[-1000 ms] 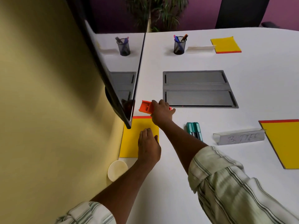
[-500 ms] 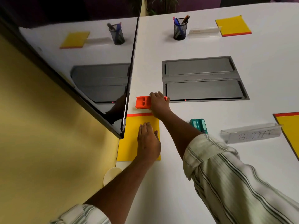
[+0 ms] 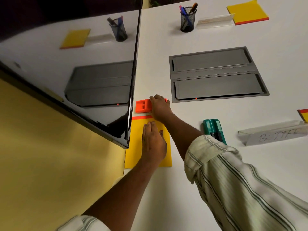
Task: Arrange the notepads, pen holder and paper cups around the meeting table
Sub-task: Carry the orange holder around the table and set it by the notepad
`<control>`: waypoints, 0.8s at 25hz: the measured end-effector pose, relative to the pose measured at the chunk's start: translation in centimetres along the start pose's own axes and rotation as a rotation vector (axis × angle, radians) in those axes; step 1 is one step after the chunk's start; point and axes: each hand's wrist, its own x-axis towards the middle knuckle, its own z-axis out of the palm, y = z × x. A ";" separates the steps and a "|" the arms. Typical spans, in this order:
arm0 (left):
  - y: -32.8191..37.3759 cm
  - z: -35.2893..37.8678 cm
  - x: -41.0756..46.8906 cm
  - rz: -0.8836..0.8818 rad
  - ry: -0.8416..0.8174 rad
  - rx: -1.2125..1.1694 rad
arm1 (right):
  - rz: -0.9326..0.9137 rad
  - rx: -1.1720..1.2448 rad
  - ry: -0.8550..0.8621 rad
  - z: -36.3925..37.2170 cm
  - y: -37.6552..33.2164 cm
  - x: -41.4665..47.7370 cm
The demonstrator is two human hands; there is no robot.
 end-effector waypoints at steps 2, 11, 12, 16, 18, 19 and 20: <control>-0.1 0.2 0.0 -0.002 -0.005 0.000 | -0.004 0.017 0.000 0.2 0.0 -0.1; -1.1 0.5 -0.1 -0.037 -0.010 0.001 | -0.027 0.032 0.037 0.8 -0.3 0.3; -1.2 0.4 0.0 -0.031 -0.001 0.000 | -0.025 0.028 0.039 0.9 -0.3 0.3; -1.1 0.3 0.2 -0.030 0.023 -0.039 | -0.019 -0.002 0.087 1.3 -0.4 -0.7; -1.0 0.3 -0.3 -0.037 0.025 -0.046 | -0.011 0.001 0.151 1.1 -0.3 -1.7; -1.0 0.3 -0.7 -0.042 0.026 -0.048 | -0.002 0.015 0.195 0.7 -0.2 -2.3; -1.0 0.3 -1.1 -0.044 0.027 -0.048 | 0.007 0.034 0.240 0.4 -0.1 -3.0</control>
